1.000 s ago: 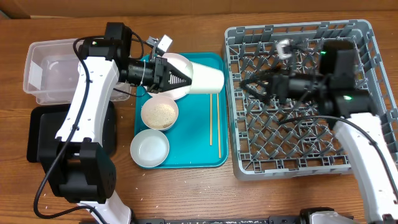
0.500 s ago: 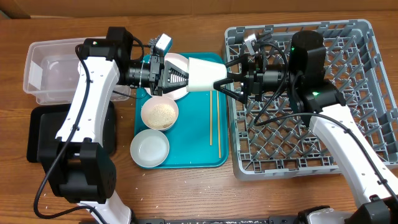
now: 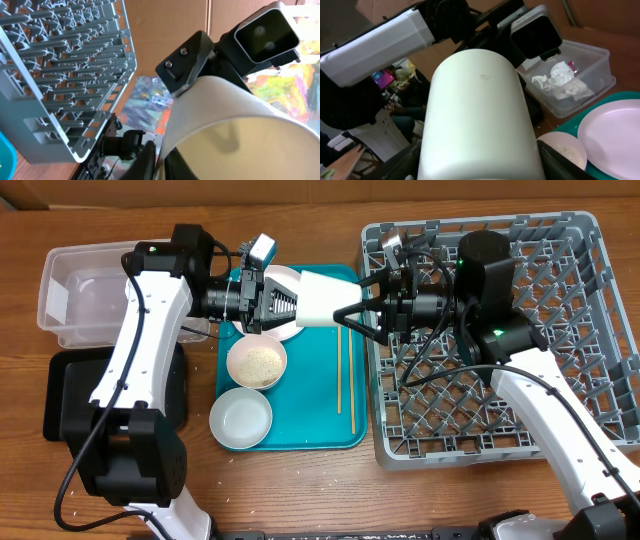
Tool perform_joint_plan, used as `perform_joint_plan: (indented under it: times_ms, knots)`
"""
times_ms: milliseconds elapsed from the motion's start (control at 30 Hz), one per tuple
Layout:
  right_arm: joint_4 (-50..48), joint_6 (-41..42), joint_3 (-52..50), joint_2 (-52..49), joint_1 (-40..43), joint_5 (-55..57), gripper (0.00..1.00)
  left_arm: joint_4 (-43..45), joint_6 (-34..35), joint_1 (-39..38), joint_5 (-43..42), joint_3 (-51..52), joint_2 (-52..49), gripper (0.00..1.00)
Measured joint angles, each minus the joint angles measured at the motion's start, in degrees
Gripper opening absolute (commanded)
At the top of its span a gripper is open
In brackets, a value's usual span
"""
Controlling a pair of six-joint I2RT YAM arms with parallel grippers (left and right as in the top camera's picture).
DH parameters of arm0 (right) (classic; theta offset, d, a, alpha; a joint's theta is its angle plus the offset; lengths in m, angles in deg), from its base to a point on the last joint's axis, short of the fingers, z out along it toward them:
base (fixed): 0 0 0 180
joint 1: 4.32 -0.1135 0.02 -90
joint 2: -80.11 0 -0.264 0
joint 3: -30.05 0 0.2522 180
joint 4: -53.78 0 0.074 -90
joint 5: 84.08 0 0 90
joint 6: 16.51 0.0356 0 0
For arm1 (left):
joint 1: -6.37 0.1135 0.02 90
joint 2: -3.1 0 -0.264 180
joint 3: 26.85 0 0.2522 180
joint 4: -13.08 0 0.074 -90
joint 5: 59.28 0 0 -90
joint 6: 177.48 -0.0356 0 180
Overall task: Sort waste into correct bins and load items into the dishwasher
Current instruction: 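Place the white cup upside down in the rack's front corner with right gripper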
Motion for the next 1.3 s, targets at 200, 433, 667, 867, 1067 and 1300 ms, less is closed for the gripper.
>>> perform_joint_plan:
  times_ms: [200, 433, 667, 867, 1067, 1300]
  knots:
    - [-1.27, 0.07, 0.00, -0.02, -0.87, -0.28, 0.58, 0.04, -0.37, -0.68, 1.29, -0.02, 0.00, 0.59]
    - [6.27, 2.95, 0.02, -0.02, 7.10, 2.71, 0.57, 4.15, -0.37, 0.59, 12.07, -0.02, 0.00, 0.67]
    - [26.84, 4.11, -0.22, 3.06, 10.36, 18.32, 0.58, 13.77, 2.10, 5.84, 24.81, -0.13, 0.00, 0.71]
    - [49.70, 5.92, 0.57, 14.97, 4.63, 39.19, 0.58, 16.65, 5.05, 7.13, 37.11, -1.51, 0.02, 0.69]
    - [66.14, 13.70, 2.34, 17.42, -5.40, 54.18, 0.58, 16.24, 5.92, 6.49, 44.48, -3.91, 0.00, 0.68]
    - [75.45, 24.20, 2.34, 14.16, -14.29, 63.65, 0.58, 13.40, 6.12, 6.36, 50.80, -9.07, 0.04, 0.68]
